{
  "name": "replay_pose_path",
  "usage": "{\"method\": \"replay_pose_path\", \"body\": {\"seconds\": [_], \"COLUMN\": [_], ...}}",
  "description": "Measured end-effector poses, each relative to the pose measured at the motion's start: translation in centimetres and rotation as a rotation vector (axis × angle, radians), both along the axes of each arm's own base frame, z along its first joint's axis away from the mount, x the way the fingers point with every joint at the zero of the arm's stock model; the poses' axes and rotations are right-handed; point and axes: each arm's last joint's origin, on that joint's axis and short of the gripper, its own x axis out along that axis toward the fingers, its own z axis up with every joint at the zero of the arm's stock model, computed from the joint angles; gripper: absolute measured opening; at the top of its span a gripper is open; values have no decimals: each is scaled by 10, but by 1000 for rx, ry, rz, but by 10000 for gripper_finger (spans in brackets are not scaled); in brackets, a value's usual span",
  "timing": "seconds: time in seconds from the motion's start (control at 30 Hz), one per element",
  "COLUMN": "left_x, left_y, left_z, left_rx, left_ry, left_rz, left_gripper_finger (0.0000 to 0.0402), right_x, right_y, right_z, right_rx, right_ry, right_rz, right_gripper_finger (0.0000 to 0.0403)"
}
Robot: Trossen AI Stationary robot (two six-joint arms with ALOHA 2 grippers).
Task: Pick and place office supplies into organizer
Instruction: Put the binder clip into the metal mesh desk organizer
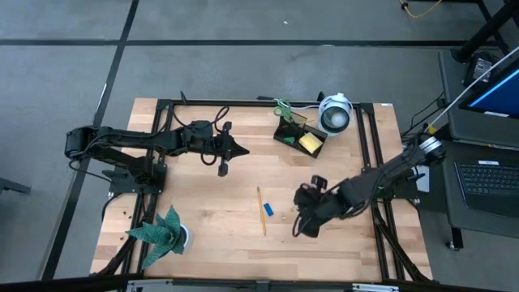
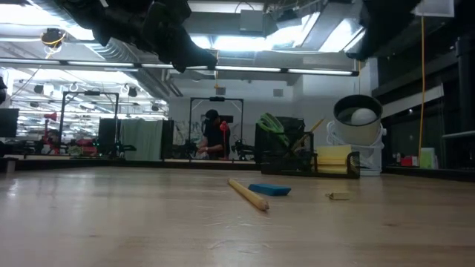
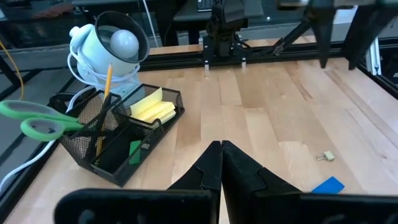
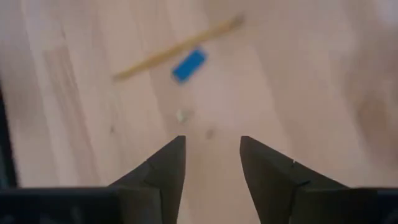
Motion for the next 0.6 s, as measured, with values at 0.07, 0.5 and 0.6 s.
{"method": "replay_pose_path", "body": {"seconds": [0.07,0.5,0.6], "left_x": [0,0,0], "left_y": [0,0,0], "left_z": [0,0,0], "left_rx": [1,29,42], "left_ry": [0,1,2], "left_rz": [0,-9,-9], "left_gripper_finger": [2,3,6], "right_x": [5,29,37], "right_y": [9,35,37], "right_z": [-5,-51,-64], "right_rx": [44,206,224], "right_ry": [56,115,110], "right_rz": [-57,-428,-480], "right_gripper_finger": [157,157,157]}}
